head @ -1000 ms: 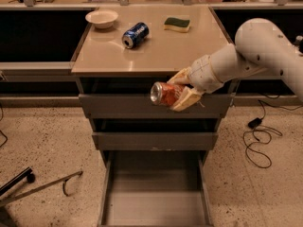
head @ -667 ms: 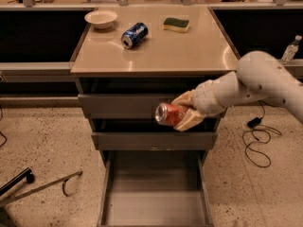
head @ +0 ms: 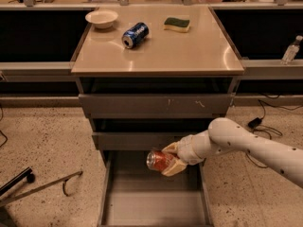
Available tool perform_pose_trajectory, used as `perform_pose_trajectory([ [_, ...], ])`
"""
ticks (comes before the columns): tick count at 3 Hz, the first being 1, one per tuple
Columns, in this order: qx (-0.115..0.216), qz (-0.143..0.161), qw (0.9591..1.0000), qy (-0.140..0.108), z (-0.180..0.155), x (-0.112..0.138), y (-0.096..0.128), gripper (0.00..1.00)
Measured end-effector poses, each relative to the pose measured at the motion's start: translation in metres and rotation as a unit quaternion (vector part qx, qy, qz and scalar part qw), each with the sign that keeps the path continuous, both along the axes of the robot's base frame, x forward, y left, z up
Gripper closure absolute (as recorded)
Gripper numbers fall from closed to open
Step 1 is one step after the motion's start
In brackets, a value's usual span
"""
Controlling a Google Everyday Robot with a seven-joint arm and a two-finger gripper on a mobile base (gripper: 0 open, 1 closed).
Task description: Place coke can into bottom drawer
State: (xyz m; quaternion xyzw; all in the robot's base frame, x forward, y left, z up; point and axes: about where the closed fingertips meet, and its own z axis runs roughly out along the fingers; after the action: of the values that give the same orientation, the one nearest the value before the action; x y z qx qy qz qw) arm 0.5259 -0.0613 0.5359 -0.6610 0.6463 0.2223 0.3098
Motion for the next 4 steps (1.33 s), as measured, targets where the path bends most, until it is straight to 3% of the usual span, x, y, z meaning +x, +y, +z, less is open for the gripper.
perform_pose_trajectory([
  [1, 0.000, 0.000, 1.0000, 0.000, 0.000, 0.000, 0.000, 1.00],
  [2, -0.004, -0.008, 1.0000, 0.004, -0.028, -0.008, 0.000, 1.00],
  [4, -0.021, -0.073, 0.9964, 0.039, -0.165, -0.032, 0.002, 1.00],
])
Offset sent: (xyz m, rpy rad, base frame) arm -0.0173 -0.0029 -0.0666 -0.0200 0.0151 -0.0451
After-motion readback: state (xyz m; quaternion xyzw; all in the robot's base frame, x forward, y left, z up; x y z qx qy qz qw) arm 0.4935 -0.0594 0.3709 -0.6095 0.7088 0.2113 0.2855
